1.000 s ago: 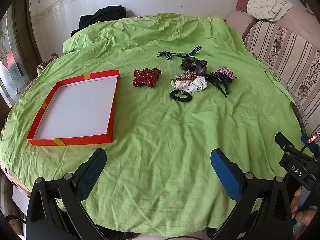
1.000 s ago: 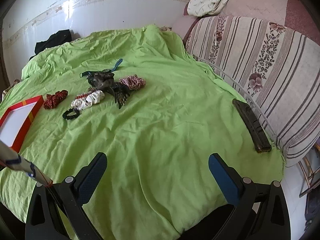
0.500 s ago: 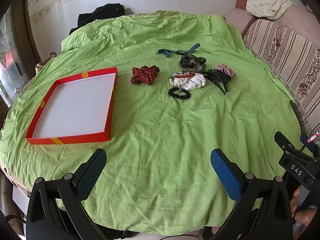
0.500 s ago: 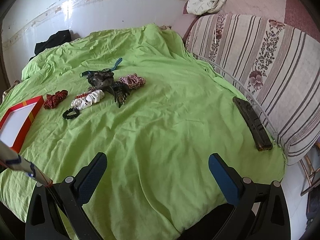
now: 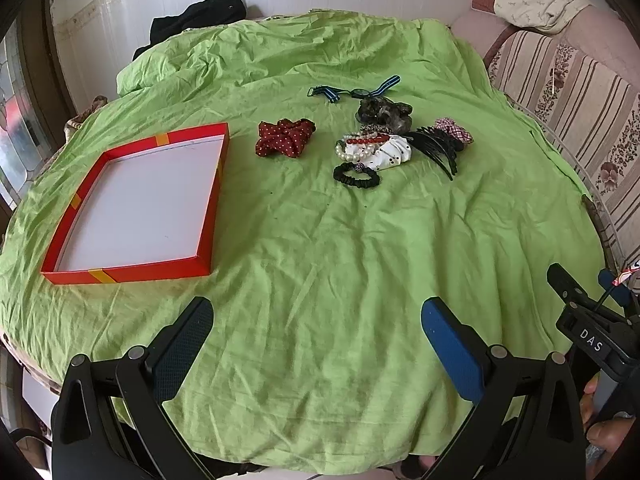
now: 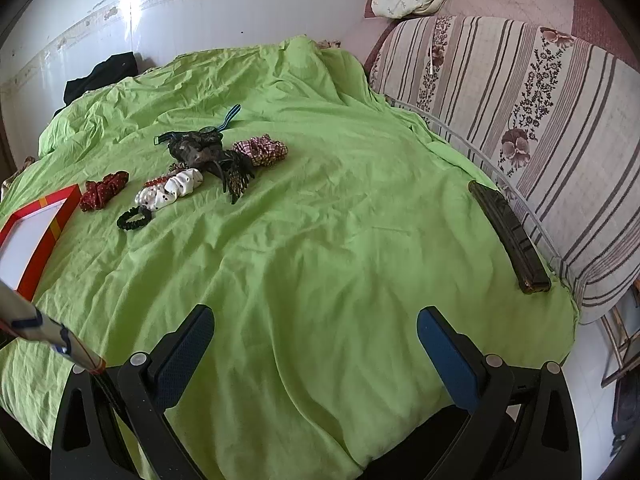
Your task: Organize jewelry
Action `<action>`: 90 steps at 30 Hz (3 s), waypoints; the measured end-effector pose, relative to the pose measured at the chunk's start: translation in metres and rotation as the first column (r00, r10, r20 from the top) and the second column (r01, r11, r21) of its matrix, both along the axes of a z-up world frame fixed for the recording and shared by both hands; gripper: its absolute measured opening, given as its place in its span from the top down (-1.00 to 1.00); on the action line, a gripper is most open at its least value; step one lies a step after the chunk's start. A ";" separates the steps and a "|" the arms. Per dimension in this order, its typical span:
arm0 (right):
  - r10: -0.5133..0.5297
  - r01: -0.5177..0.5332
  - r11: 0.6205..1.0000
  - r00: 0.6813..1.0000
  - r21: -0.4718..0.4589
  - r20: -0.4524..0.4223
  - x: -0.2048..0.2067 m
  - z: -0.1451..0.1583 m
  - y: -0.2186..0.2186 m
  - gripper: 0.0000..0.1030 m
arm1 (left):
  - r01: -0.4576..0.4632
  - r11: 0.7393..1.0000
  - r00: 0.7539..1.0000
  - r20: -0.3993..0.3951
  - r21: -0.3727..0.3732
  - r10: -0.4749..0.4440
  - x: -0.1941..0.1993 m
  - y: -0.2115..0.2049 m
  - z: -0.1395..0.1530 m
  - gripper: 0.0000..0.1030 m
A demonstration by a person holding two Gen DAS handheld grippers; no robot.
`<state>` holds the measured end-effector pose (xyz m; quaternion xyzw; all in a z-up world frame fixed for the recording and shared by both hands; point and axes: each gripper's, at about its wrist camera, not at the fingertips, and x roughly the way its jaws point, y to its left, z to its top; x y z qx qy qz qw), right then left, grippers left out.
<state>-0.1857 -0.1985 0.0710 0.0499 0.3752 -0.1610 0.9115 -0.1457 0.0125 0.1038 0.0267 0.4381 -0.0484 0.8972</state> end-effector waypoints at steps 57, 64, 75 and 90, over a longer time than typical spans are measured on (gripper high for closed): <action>0.089 -0.086 0.995 0.994 0.042 -0.070 0.031 -0.027 0.018 -0.99 | -0.130 0.991 0.991 0.023 0.013 0.129 0.015 0.057 0.014 -1.00; 0.146 -0.146 0.989 0.989 0.034 -0.001 0.056 0.004 0.023 -0.99 | -0.105 0.993 0.993 0.060 0.046 0.103 0.036 0.054 0.048 -1.00; 0.173 -0.178 0.980 0.983 0.082 0.065 0.076 0.024 0.007 -0.99 | -0.085 0.992 0.993 0.086 0.098 0.076 0.085 0.036 0.076 -1.00; 0.168 -0.164 0.974 0.986 0.155 -0.015 0.148 0.011 -0.031 -0.75 | -0.065 0.988 0.996 -0.076 -0.142 0.055 0.177 0.044 0.027 -0.81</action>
